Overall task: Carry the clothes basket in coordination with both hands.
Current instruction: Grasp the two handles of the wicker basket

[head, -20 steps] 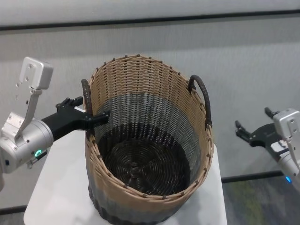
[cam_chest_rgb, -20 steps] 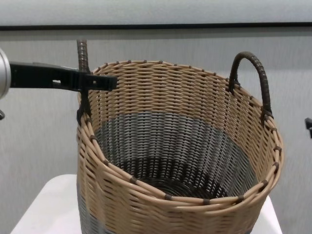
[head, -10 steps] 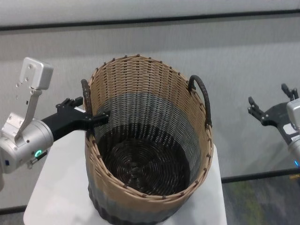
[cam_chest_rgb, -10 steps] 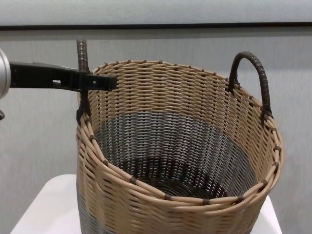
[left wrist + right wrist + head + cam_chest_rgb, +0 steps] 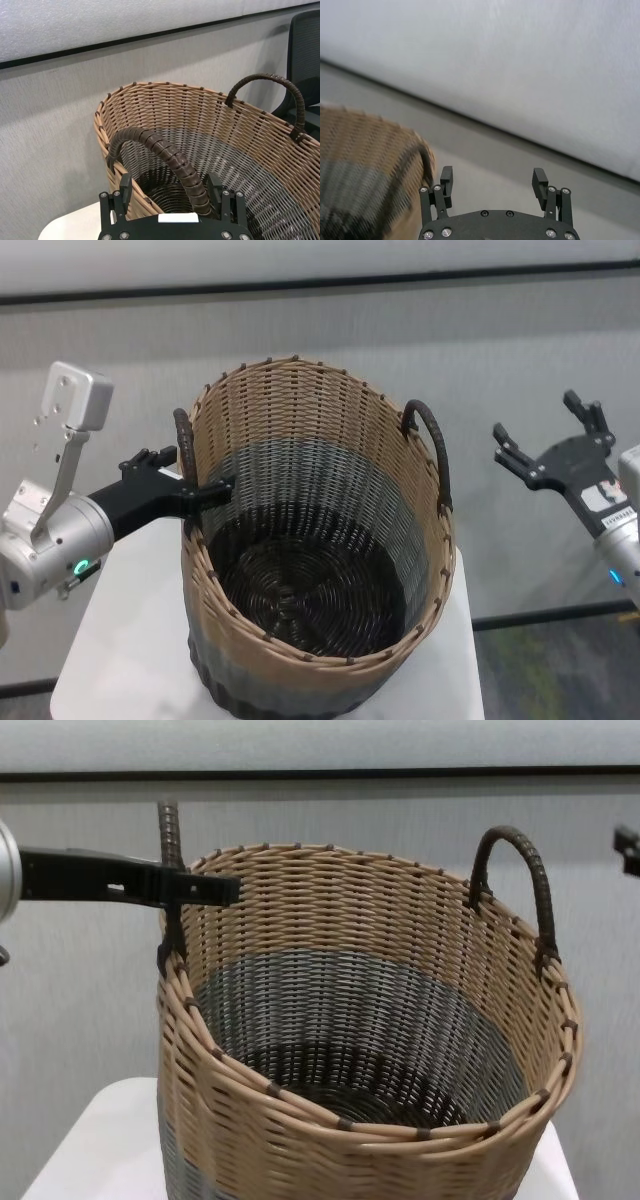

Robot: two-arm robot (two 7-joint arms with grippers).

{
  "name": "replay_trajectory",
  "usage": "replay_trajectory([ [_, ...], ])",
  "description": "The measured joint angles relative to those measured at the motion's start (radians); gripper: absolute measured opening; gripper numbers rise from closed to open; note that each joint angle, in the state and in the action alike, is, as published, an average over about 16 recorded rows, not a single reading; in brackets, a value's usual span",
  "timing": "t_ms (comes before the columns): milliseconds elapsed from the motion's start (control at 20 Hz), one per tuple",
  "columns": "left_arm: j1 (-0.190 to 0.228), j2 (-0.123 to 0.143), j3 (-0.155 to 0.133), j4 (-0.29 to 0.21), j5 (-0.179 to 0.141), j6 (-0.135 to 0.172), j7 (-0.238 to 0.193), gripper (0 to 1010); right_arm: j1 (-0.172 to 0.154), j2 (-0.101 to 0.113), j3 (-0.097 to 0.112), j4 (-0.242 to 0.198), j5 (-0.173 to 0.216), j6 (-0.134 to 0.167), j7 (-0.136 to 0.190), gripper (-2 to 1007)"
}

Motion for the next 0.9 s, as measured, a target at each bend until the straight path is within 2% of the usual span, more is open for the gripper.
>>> replay_trajectory([
  [150,0.000,0.000,0.000,0.000,0.000,0.000,0.000,1002,0.001,-0.007,0.002,-0.016,0.037,-0.011,0.041,1001],
  [350,0.000,0.000,0.000,0.000,0.000,0.000,0.000,1002,0.007,-0.019,-0.001,-0.031,0.089,0.013,0.096,1001],
  [650,0.000,0.000,0.000,0.000,0.000,0.000,0.000,1002,0.030,-0.040,-0.020,-0.028,0.151,0.094,0.179,1001],
  [900,0.000,0.000,0.000,0.000,0.000,0.000,0.000,1002,0.064,-0.062,-0.043,-0.001,0.178,0.170,0.236,1001],
])
